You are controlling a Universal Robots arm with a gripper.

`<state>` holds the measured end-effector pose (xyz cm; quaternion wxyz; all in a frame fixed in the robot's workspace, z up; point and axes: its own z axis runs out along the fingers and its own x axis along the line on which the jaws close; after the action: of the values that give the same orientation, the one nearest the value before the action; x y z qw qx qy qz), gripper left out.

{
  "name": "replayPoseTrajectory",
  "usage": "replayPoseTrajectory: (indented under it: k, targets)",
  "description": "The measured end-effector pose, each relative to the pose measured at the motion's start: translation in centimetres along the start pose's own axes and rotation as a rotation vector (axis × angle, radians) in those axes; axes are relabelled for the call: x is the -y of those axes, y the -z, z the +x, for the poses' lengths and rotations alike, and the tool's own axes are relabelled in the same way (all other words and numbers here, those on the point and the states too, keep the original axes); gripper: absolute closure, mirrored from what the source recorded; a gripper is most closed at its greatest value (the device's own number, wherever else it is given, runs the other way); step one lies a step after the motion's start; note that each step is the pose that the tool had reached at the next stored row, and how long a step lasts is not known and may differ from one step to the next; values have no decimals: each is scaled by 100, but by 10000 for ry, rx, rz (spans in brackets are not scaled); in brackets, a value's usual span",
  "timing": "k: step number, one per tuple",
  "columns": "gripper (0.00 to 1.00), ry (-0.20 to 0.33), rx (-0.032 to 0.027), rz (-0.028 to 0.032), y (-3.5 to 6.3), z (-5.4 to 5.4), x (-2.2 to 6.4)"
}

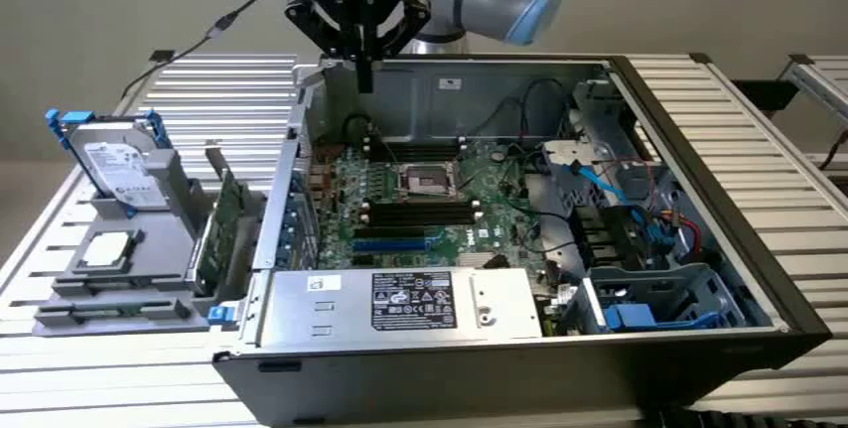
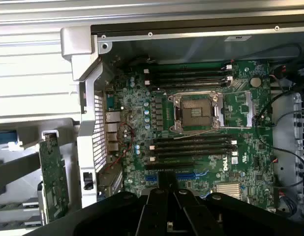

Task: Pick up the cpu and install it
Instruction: 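Reach for the cpu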

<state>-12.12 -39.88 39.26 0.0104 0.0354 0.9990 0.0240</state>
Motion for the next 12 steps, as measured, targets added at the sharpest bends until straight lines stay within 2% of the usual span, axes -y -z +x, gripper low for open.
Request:
replayPoseTrajectory:
  k: [6, 7, 9, 12]
  targets:
    - [89, -1, -3, 1, 1, 5, 1]
    - [89, -1, -23, 3, 0, 23, 2]
    - [89, 2, -56, 8, -1, 95, 8]
    - [89, 1, -55, 6, 0, 232, 26]
